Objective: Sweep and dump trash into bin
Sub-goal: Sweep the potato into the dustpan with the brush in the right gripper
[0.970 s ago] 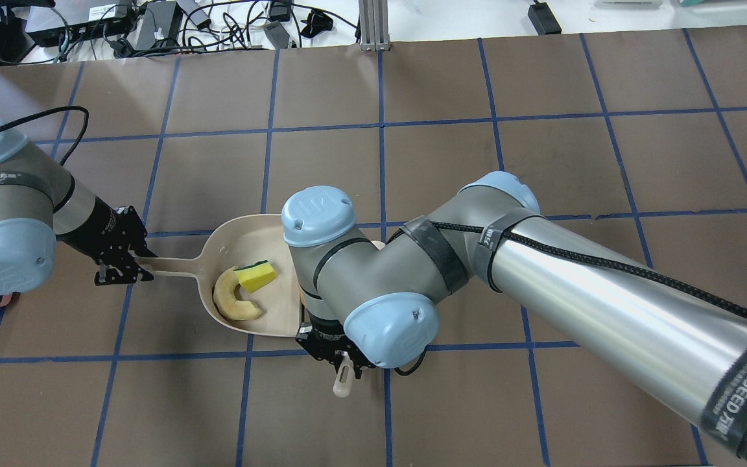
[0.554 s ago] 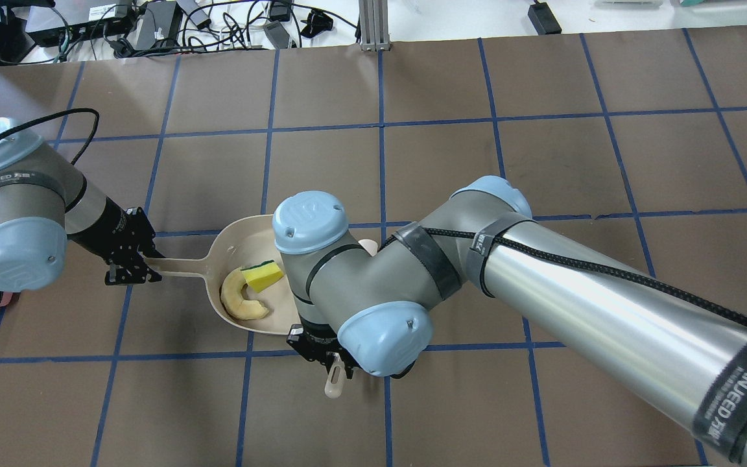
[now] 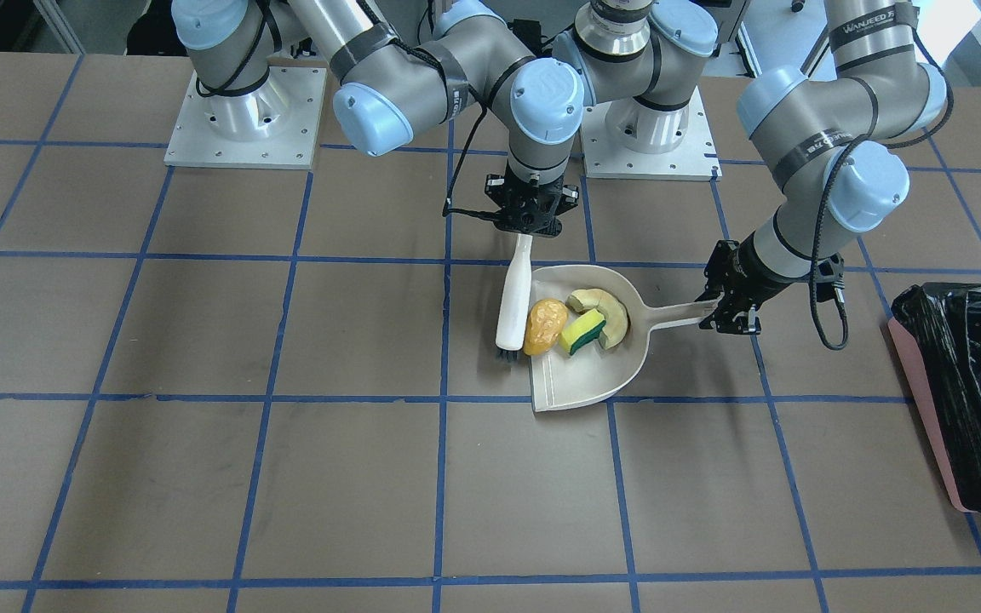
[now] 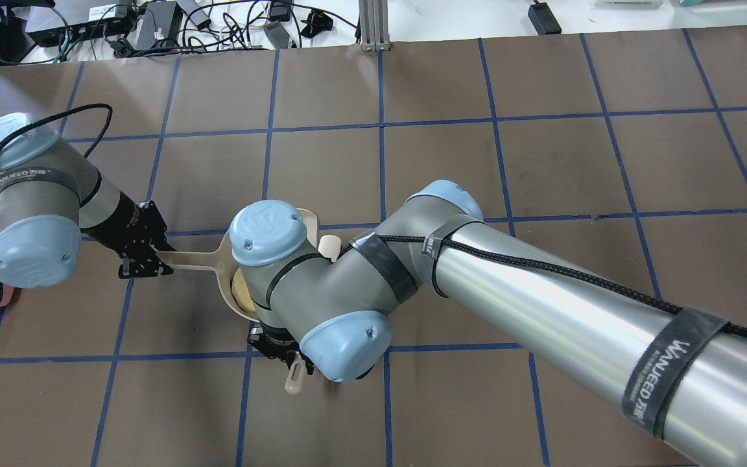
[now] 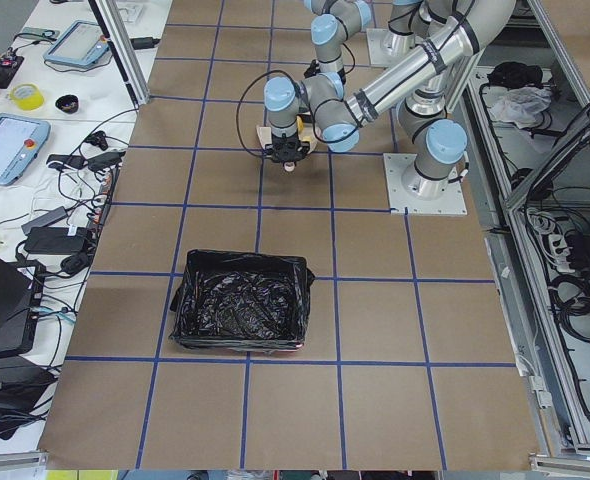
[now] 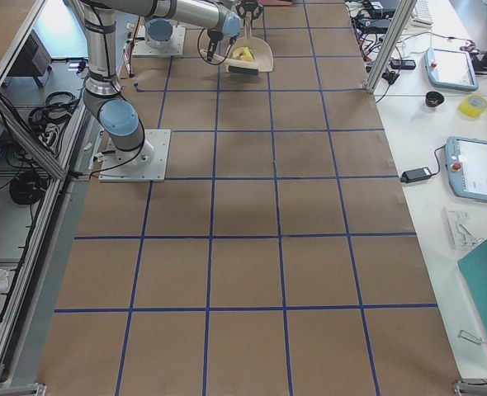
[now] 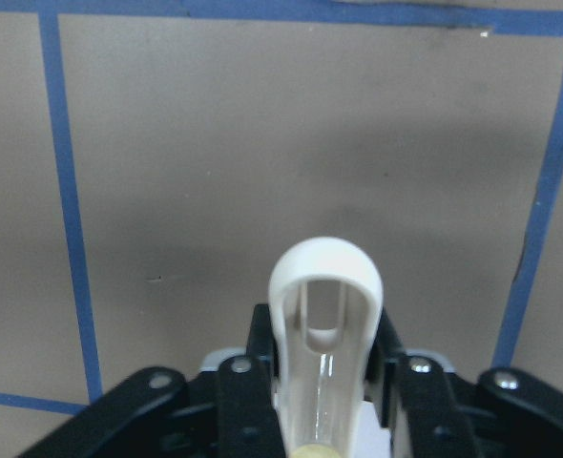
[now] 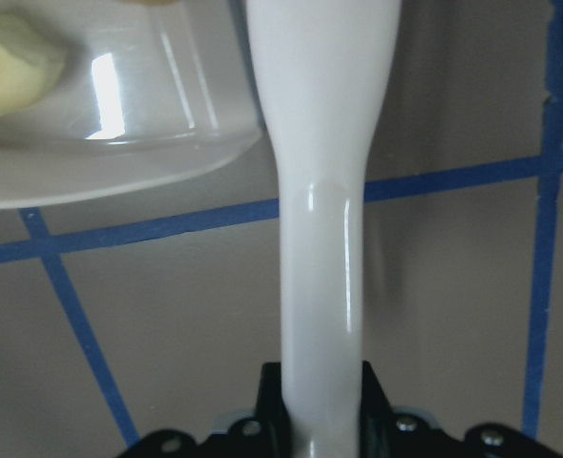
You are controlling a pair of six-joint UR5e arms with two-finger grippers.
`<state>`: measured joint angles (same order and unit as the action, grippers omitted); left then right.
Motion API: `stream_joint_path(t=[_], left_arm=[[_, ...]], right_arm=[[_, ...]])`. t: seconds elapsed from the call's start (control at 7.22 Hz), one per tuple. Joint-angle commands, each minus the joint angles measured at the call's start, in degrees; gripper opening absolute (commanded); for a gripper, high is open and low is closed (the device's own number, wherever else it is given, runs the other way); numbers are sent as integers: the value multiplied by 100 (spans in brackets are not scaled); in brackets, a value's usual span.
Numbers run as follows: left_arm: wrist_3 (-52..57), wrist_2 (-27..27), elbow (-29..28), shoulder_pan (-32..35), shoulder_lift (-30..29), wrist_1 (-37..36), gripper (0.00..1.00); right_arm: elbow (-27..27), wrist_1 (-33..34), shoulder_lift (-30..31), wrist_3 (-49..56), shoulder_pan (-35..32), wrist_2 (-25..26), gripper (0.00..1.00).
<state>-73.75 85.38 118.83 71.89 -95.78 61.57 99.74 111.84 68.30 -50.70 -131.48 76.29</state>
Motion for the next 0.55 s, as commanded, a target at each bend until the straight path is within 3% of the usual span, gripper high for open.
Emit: stream_joint_path(t=[0.0, 0.42], left_arm=[[1, -431, -132, 140, -46, -5, 0], [46, -1459, -456, 141, -230, 119, 0]], right_arm=[[-288, 65, -202, -291, -158, -124, 0], [-499, -258, -89, -195, -54, 17, 0]])
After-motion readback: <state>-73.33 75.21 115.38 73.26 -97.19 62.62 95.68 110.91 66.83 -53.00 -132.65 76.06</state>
